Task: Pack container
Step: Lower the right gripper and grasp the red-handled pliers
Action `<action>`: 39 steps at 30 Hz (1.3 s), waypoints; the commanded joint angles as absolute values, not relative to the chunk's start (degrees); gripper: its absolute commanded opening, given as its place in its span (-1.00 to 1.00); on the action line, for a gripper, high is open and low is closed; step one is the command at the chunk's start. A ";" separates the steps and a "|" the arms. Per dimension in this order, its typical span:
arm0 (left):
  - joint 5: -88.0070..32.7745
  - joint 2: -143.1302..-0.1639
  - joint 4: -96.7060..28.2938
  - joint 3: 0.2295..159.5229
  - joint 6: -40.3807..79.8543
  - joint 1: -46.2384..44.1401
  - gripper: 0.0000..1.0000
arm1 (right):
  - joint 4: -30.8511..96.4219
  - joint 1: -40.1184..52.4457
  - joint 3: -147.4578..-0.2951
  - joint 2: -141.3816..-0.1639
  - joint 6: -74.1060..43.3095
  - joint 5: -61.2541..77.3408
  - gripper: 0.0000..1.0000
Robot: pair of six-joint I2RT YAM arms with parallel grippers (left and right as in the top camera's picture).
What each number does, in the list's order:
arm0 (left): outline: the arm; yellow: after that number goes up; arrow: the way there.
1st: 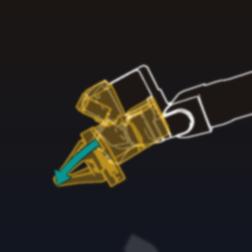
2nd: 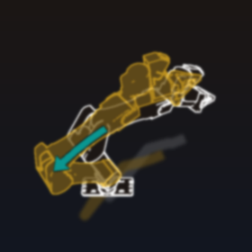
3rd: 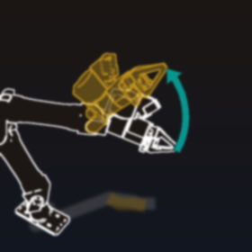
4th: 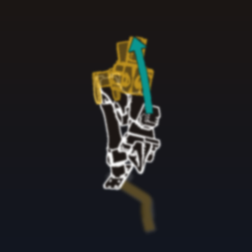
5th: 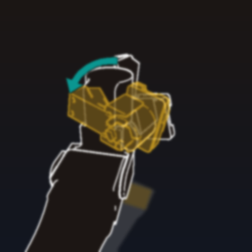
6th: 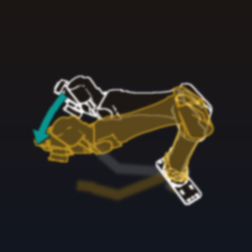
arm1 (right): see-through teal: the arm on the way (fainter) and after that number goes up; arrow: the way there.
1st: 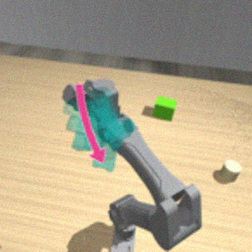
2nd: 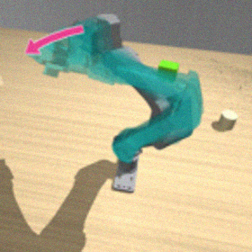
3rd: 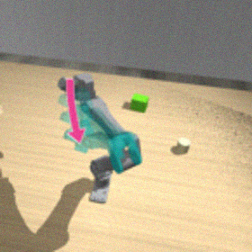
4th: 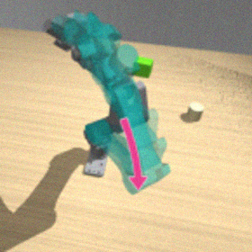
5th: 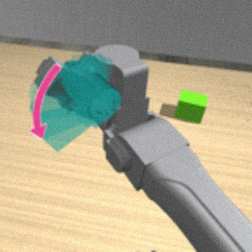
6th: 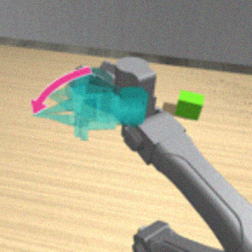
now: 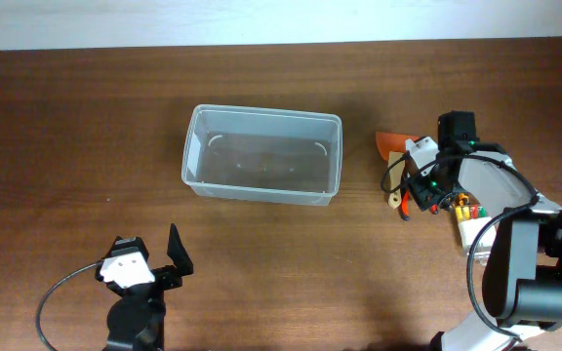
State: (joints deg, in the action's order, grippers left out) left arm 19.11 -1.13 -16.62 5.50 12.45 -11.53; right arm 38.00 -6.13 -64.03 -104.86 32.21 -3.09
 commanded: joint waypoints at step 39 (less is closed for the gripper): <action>19.31 -0.78 -16.71 5.34 11.94 -11.73 0.98 | 38.70 -3.57 -64.12 -108.12 34.28 -0.62 -0.10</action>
State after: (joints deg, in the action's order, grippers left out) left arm 19.11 -1.13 -16.62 5.50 12.45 -11.53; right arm 38.79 -3.38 -64.23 -105.80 34.33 -1.39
